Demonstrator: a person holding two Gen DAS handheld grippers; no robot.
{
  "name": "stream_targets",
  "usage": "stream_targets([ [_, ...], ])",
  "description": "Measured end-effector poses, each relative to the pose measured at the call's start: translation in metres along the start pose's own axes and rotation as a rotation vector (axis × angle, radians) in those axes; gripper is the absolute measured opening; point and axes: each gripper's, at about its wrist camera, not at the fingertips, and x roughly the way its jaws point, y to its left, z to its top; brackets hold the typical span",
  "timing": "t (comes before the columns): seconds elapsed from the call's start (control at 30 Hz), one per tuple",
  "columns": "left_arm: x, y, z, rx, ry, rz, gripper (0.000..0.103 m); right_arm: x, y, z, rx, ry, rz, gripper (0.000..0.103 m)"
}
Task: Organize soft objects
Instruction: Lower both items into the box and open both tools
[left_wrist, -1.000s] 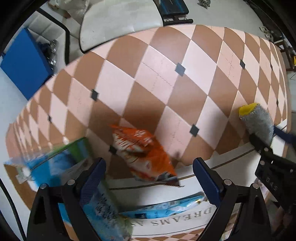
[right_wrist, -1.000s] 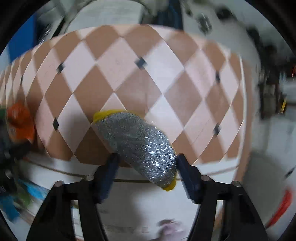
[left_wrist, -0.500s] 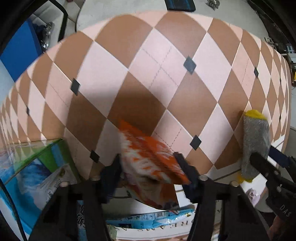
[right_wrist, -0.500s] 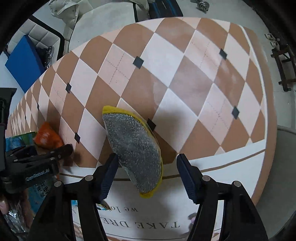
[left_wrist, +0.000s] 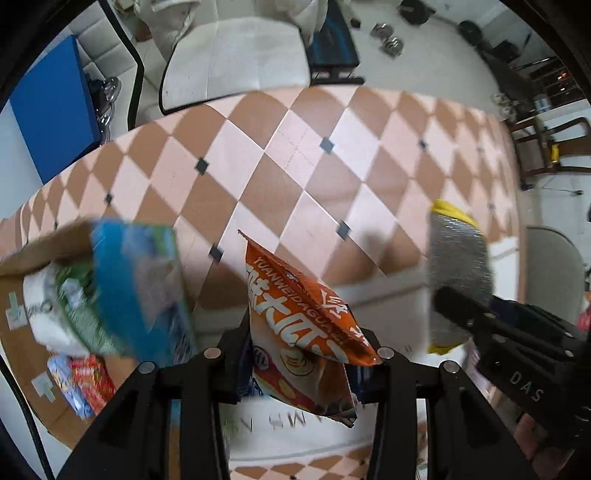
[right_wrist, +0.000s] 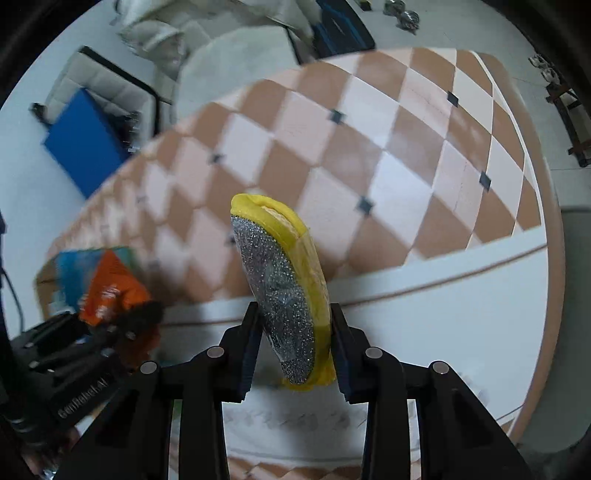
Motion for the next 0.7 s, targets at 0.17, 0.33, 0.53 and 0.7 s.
stream_targets([
  [0.17, -0.061, 0.033, -0.026, -0.010, -0.067, -0.027, 0.038, -0.043, 0.052, -0.060, -0.057, -0.051, 0.110, 0.037],
  [0.33, -0.084, 0.107, -0.051, -0.091, -0.074, -0.020, 0.038, -0.059, 0.118, -0.103, -0.121, -0.060, 0.176, 0.037],
  [0.53, -0.068, 0.179, -0.067, -0.218, 0.017, -0.041, 0.038, -0.036, 0.206, -0.145, -0.177, -0.016, 0.213, 0.037],
  [0.7, -0.041, 0.205, -0.080, -0.260, 0.120, -0.101, 0.038, -0.001, 0.243, -0.155, -0.169, 0.024, 0.181, 0.037],
])
